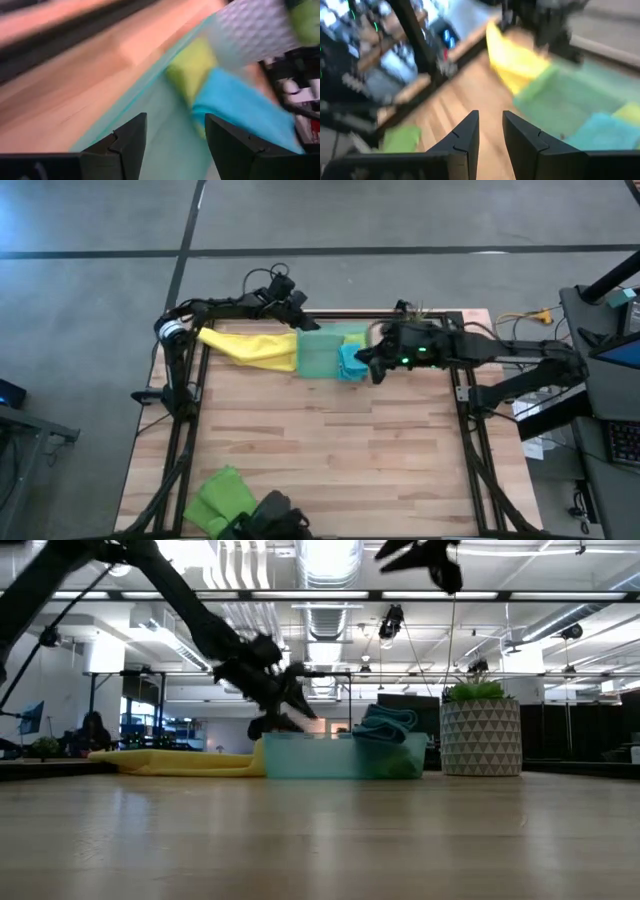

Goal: Fold microfiber towels
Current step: Put the blue microfiber cloth into the blue bin

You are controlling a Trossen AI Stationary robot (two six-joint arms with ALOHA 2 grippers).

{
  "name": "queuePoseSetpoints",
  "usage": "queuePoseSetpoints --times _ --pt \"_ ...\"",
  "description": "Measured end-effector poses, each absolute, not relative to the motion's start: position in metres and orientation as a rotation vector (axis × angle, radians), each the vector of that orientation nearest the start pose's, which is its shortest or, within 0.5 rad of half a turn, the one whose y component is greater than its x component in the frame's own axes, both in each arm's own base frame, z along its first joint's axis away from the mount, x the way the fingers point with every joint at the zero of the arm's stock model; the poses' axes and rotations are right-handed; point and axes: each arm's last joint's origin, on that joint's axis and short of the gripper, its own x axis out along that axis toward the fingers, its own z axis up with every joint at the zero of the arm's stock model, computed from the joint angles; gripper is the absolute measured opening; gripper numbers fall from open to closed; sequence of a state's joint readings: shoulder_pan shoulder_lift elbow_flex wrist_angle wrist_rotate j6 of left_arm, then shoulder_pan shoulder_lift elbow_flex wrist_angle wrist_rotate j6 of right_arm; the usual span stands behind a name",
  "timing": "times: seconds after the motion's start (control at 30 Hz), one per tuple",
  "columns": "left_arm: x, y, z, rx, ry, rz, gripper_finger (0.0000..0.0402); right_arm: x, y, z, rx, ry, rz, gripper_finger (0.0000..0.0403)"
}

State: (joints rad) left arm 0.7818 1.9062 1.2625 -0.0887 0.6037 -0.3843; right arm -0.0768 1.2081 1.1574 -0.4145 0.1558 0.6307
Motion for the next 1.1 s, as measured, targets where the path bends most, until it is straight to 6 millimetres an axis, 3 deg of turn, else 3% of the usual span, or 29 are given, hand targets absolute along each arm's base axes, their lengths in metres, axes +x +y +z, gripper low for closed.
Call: queuePoseSetpoints --times 0.13,0.4,0.57,0.77,0.97,1.1 --pt "0.291 0.264 0.24 -0.745 0.42 0.228 0.0184 0.284 -0.044 0.325 0.627 0.496 -0.394 0.0082" --pt "0.269 0.241 0.274 -0.651 0.394 0.191 0.0184 0.322 -0.101 0.295 0.644 0.662 -0.537 0.0082" --pt "0.26 0.232 0.269 -0.666 0.411 0.197 0.0184 0.342 -0.128 0.278 0.555 0.962 -0.538 0.0082" --pt "0.25 0.222 0.257 -0.692 0.44 0.2 0.0184 0.366 -0.158 0.267 0.369 1.024 -0.164 0.0082" --pt "0.231 0.203 0.247 -0.718 0.494 0.197 0.0184 0.353 -0.201 0.246 0.223 1.104 -0.022 0.0082" --pt "0.214 0.186 0.244 -0.709 0.484 0.196 0.0184 0.344 -0.219 0.235 0.11 1.16 0.067 0.0082"
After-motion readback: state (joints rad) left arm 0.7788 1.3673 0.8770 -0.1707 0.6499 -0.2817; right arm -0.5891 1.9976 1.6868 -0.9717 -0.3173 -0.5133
